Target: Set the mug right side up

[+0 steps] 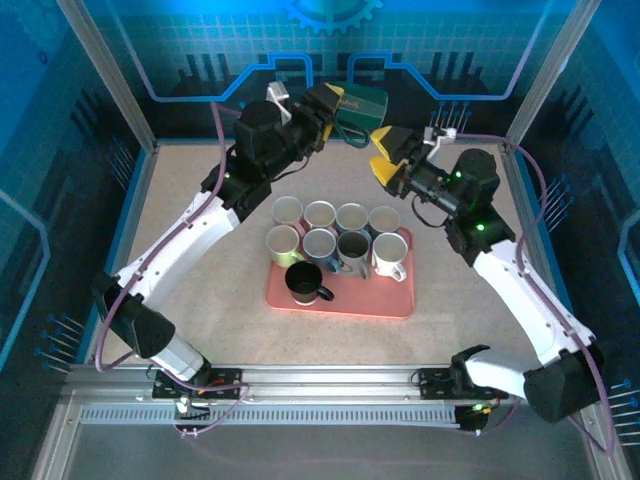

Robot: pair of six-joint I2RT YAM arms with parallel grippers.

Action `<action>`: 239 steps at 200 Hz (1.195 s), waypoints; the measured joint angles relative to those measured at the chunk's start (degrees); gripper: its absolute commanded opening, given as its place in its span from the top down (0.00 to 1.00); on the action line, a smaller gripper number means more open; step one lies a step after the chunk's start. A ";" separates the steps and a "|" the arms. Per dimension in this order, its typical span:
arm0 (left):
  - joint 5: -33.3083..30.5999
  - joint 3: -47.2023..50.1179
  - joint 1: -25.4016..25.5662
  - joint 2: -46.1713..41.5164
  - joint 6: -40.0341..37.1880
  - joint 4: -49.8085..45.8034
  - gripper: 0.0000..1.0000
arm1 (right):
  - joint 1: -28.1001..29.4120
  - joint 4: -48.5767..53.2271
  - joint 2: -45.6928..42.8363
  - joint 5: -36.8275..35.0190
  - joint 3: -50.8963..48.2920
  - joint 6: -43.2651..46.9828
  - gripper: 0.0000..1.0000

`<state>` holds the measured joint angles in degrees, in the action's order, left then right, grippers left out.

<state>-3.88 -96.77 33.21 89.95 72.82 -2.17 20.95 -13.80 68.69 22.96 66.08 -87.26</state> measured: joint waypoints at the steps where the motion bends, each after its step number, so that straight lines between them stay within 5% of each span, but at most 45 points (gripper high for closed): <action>1: -0.02 0.04 0.07 -0.07 0.02 -0.13 0.57 | 0.09 -0.13 0.11 0.02 0.09 -0.07 0.23; 65: -1.33 1.27 0.92 -3.54 0.87 -2.67 0.58 | 3.34 -8.33 3.78 -0.44 1.99 -2.54 0.48; 129: -3.37 1.95 2.23 -4.94 2.16 -1.97 0.56 | 3.39 -9.05 3.98 0.48 1.73 -3.26 1.00; 167: -3.32 5.38 2.60 -7.74 1.46 -2.73 0.02 | 3.26 -6.23 2.80 3.41 0.87 -1.11 1.00; 207: -2.32 8.11 2.51 -16.74 -5.88 -12.50 0.01 | 2.36 13.51 -3.30 2.34 1.29 15.02 1.00; 239: -4.04 10.21 0.26 -26.99 -16.59 -22.73 0.01 | 8.55 36.81 -8.87 -4.39 4.76 36.76 1.00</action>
<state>-7.92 -86.56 33.47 62.96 56.23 -24.91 29.50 23.00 59.81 18.57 70.85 -50.50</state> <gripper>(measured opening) 0.989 0.123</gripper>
